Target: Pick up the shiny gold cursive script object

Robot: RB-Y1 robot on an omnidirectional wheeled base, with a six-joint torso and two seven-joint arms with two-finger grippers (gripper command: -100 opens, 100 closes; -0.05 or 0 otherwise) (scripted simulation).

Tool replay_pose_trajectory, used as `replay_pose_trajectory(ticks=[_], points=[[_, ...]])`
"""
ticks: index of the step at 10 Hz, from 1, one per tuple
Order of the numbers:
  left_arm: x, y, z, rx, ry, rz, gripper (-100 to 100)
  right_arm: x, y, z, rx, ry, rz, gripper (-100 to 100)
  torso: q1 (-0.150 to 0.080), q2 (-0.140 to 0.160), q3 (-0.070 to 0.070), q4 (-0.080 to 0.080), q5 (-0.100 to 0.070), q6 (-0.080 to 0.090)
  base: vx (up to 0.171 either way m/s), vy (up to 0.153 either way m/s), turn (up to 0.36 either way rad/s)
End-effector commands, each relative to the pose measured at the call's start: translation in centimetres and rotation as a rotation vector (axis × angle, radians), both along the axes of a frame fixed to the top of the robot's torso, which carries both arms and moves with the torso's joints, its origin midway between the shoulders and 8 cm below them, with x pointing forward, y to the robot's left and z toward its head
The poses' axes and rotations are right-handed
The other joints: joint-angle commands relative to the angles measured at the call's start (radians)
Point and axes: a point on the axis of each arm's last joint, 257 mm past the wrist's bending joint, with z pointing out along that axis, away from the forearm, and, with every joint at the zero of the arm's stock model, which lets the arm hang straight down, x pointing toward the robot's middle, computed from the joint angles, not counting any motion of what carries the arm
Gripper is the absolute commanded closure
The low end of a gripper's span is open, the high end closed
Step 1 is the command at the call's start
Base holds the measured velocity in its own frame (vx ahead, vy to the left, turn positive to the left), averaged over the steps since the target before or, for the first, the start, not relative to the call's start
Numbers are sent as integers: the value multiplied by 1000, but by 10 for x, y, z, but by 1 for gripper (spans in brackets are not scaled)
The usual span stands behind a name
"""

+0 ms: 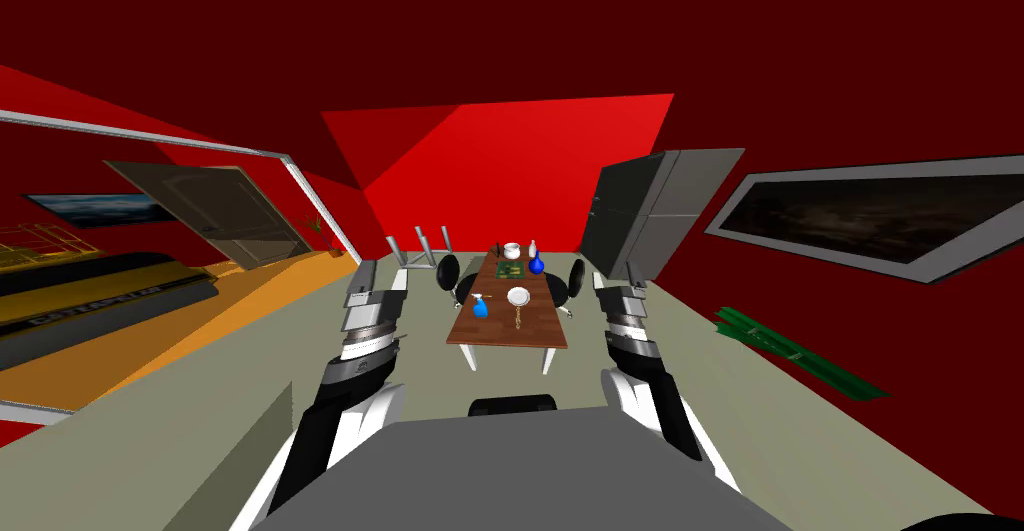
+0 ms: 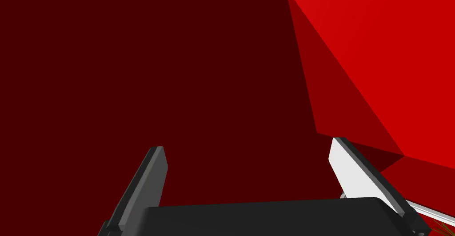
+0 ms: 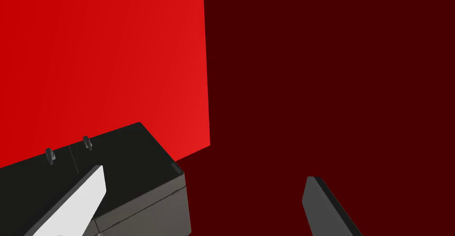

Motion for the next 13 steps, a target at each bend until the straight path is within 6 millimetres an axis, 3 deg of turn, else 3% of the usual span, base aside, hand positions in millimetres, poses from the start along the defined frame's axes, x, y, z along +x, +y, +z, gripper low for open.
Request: replay_pose_trajectory(ticks=[1,6,9,11,13], points=[[0,0,0,0,0,0,0,5,2,-8,-22,27,15,-100,0,0,0,0,0,0,-9,12,100],[0,0,0,0,0,0,0,31,-1,-61,-80,172,51,-100,3,2,1,1,1,0,-34,35,141],[0,0,0,0,0,0,0,51,-9,-118,-118,322,67,-100,3,2,1,0,1,0,-34,49,255],[0,0,0,0,0,0,0,52,-11,-129,-114,343,63,-100,3,3,1,1,1,1,-22,33,4],[0,0,0,0,0,0,0,57,-16,-155,-124,409,64,-100,1,1,1,0,0,0,-14,25,164]])
